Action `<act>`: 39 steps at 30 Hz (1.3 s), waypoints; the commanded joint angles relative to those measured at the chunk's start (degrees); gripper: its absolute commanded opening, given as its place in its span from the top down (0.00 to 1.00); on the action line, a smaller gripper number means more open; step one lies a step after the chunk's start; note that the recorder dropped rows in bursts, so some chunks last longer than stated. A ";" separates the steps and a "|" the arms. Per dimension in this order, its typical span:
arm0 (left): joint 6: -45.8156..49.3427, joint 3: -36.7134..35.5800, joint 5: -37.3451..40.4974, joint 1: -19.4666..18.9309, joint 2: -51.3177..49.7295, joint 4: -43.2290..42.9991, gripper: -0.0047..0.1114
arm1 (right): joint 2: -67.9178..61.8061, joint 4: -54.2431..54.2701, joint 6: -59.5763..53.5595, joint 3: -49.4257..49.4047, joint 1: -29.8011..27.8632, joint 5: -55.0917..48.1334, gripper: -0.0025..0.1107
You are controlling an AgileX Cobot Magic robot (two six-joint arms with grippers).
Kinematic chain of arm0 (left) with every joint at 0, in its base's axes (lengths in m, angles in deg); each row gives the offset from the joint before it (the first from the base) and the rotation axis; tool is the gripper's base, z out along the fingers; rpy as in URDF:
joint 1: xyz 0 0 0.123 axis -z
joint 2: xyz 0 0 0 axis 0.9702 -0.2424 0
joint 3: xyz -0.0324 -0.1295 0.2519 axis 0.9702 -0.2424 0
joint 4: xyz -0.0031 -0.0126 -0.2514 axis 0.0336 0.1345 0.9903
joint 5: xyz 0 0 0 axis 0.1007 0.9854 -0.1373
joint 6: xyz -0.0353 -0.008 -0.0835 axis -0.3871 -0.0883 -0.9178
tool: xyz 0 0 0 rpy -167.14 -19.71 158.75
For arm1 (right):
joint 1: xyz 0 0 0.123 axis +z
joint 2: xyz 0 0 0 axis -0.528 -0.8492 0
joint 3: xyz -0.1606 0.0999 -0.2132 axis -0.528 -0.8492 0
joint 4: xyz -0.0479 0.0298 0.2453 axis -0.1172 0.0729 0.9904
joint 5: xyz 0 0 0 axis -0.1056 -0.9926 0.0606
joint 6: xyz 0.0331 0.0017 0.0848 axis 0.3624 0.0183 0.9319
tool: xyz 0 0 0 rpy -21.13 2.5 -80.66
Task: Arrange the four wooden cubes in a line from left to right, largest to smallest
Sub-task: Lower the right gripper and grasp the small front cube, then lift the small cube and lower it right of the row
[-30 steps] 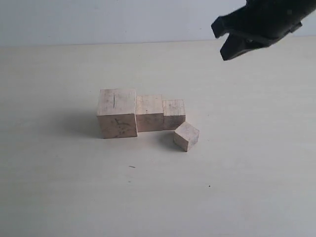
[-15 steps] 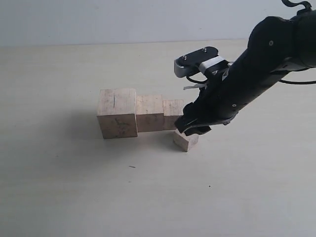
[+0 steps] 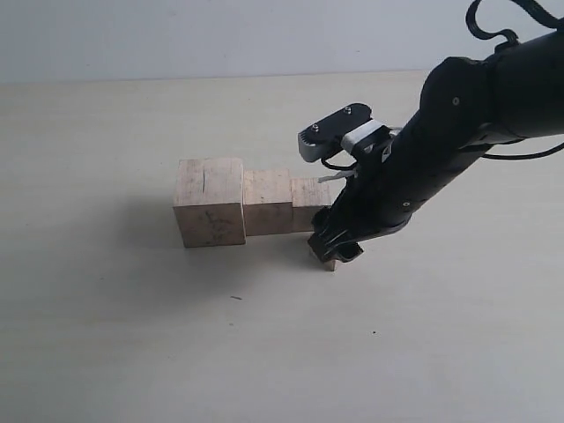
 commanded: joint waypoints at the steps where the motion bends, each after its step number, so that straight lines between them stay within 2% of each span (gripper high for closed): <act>1: -0.12 0.00 -0.38 0.33 0.33 0.16 0.96 | -1.79 -0.77 -0.51 0.62 0.13 1.68 0.33; 5: -0.12 0.00 -0.38 0.33 0.33 0.16 0.96 | -3.36 -0.77 -0.51 0.62 0.13 2.12 0.33; 8: -0.12 0.00 -0.38 0.33 0.33 0.16 0.96 | -3.52 -0.77 -0.51 0.62 0.13 2.38 0.39; 11: -0.12 0.00 -0.38 0.33 0.33 0.16 0.96 | -3.38 -0.77 -0.51 0.75 0.13 2.05 0.56; 15: -0.12 0.00 -0.38 0.33 0.33 0.16 0.96 | -3.27 -0.77 -0.27 1.17 0.13 -1.38 0.89; 17: -0.12 0.00 -0.38 0.33 0.33 0.16 0.96 | -3.14 -1.12 -0.27 2.56 0.13 -5.79 0.98; 23: -0.12 0.00 -0.38 0.33 0.33 0.16 0.96 | 0.36 -11.07 4.03 8.19 0.02 -21.34 0.98; 26: -0.12 0.00 -0.38 0.33 0.33 0.16 0.96 | 3.07 -18.34 7.37 9.47 -1.03 -24.73 0.98; 29: -0.12 0.00 -0.38 0.33 0.33 0.16 0.96 | 4.85 -20.66 5.61 10.25 -4.63 -24.40 0.98; 33: -0.12 0.00 -0.38 0.33 0.33 0.16 0.96 | 5.11 -19.31 -3.28 11.77 -12.33 -23.46 0.98; 39: -0.12 0.00 -0.38 0.33 0.33 0.16 0.96 | 4.67 -13.58 -14.68 11.77 -20.60 -10.77 0.98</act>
